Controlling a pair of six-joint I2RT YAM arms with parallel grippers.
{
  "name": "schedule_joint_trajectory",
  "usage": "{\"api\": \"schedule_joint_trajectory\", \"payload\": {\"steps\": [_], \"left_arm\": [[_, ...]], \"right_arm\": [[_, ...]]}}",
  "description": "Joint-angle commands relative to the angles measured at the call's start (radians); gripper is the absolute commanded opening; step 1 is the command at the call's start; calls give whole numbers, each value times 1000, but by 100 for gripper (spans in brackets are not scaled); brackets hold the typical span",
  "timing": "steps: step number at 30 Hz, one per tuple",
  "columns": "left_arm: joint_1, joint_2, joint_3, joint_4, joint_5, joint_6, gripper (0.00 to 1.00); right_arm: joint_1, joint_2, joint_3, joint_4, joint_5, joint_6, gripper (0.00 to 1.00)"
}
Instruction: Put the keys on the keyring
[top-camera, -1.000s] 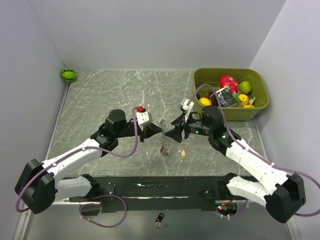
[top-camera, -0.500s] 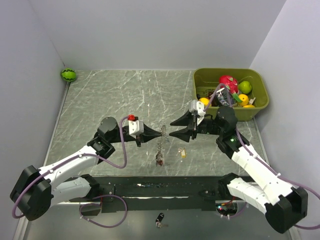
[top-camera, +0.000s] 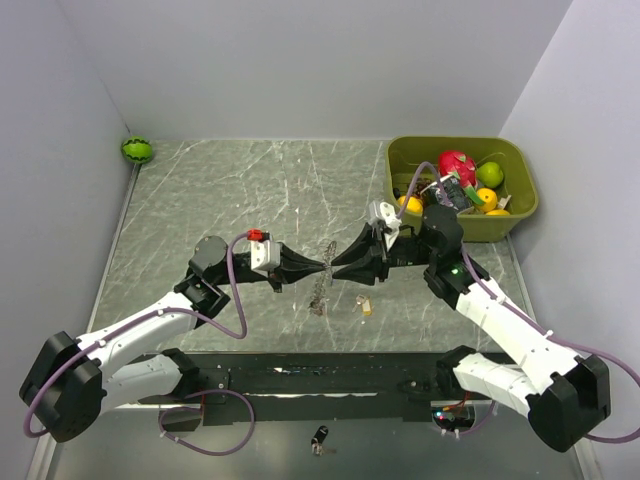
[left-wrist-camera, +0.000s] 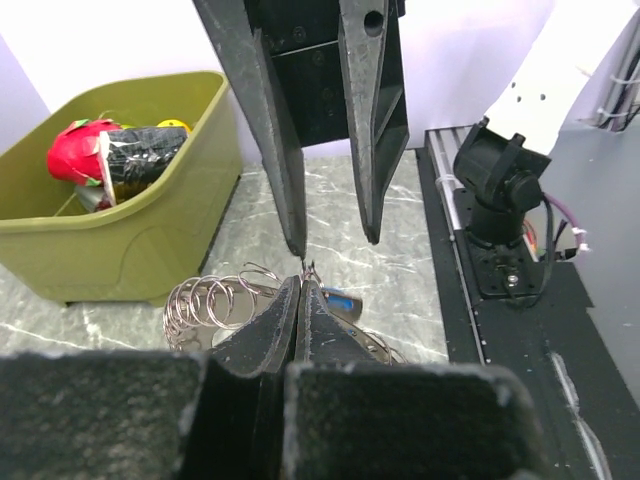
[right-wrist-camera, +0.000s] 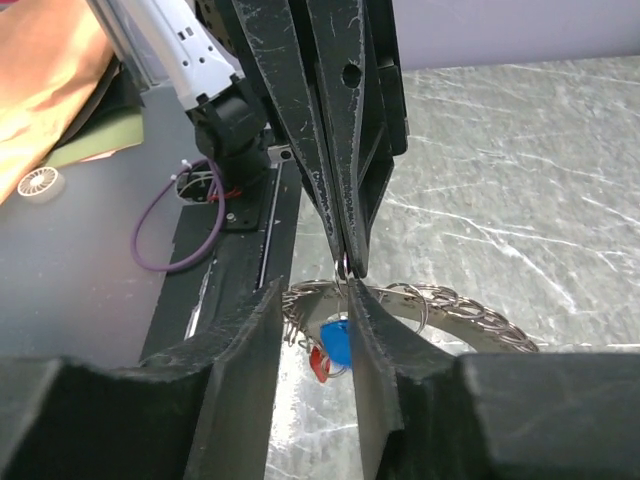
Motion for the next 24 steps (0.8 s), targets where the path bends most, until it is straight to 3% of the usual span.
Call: {"api": "schedule_joint_trajectory", "payload": {"steps": [1, 10, 16, 22, 24], "left_arm": [[-4, -11, 27, 93, 47, -30, 1], [-4, -9, 22, 117, 51, -57, 1], [-3, -9, 22, 132, 55, -67, 1], [-4, 11, 35, 143, 80, -97, 1], [-6, 14, 35, 152, 83, -106, 1]], "right_arm": [[18, -8, 44, 7, 54, -13, 41], [29, 8, 53, -30, 99, -39, 44], [43, 14, 50, -13, 99, -27, 39], [47, 18, 56, 3, 96, -1, 21], [50, 26, 63, 3, 91, 4, 11]]}}
